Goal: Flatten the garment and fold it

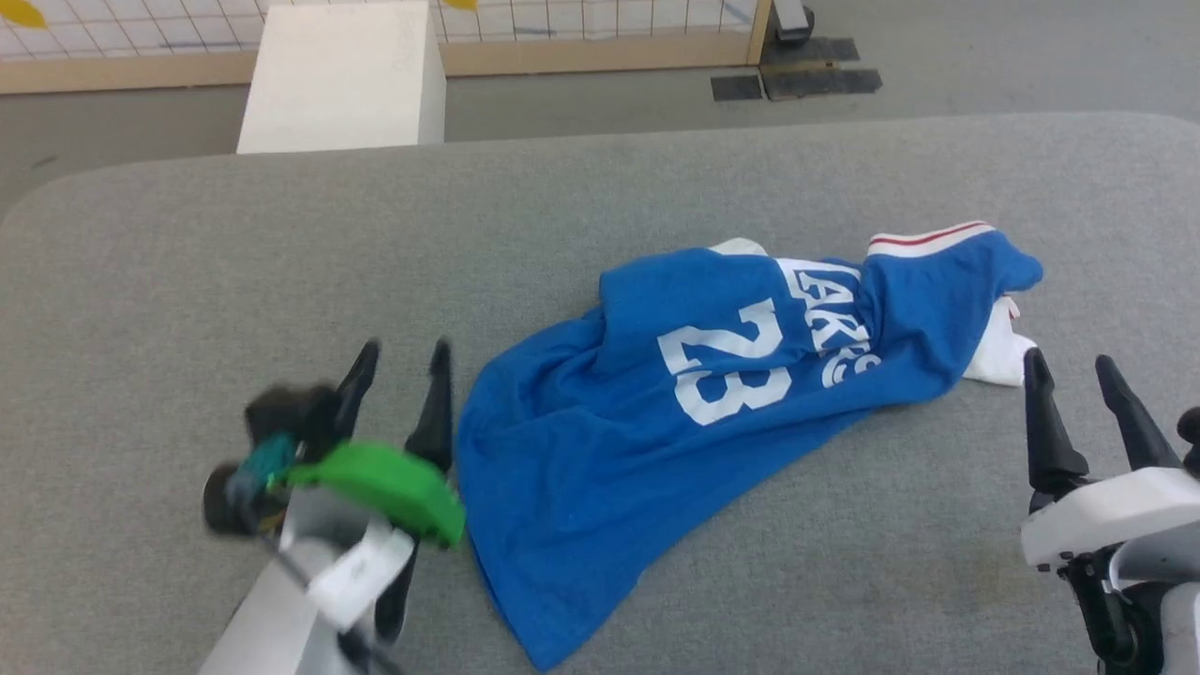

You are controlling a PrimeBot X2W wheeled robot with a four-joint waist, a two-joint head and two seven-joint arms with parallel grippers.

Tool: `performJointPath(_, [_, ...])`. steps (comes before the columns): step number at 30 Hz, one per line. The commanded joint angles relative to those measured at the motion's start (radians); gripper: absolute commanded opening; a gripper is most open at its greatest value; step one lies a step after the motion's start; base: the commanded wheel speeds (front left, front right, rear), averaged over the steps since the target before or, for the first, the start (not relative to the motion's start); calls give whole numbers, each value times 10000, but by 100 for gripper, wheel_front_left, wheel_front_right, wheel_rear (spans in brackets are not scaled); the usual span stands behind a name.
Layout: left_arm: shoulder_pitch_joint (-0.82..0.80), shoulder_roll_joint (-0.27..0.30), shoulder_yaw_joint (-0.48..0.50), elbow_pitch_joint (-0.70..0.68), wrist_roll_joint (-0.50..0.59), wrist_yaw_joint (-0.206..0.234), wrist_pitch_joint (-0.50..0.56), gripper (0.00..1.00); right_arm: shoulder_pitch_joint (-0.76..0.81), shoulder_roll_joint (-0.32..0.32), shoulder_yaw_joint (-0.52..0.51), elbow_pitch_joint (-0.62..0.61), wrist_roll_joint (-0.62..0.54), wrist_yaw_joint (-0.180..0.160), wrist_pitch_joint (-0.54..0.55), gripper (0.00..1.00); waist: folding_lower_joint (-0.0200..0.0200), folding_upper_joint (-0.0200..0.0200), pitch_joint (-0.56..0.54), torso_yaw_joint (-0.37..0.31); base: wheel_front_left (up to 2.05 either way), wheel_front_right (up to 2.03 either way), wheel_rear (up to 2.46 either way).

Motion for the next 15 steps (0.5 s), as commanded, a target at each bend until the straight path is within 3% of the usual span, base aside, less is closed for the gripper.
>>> performJointPath(1, [-604,-106,-95,163,-177,-139,271,100,-191,-21,75,21,85,-11,-66,100,1,-1,235,-123,0,0,0])
performJointPath(8, [-3577,-726,-678,1881,-557,-405,2896,100,-601,-128,498,90,214,-11,-130,100,1,-1,963,-495,0,0,0])
performJointPath(15, [-6233,-1425,-1258,3940,-943,-295,6178,100,-900,-268,733,240,306,-11,-261,100,1,-1,1716,-930,0,0,0])
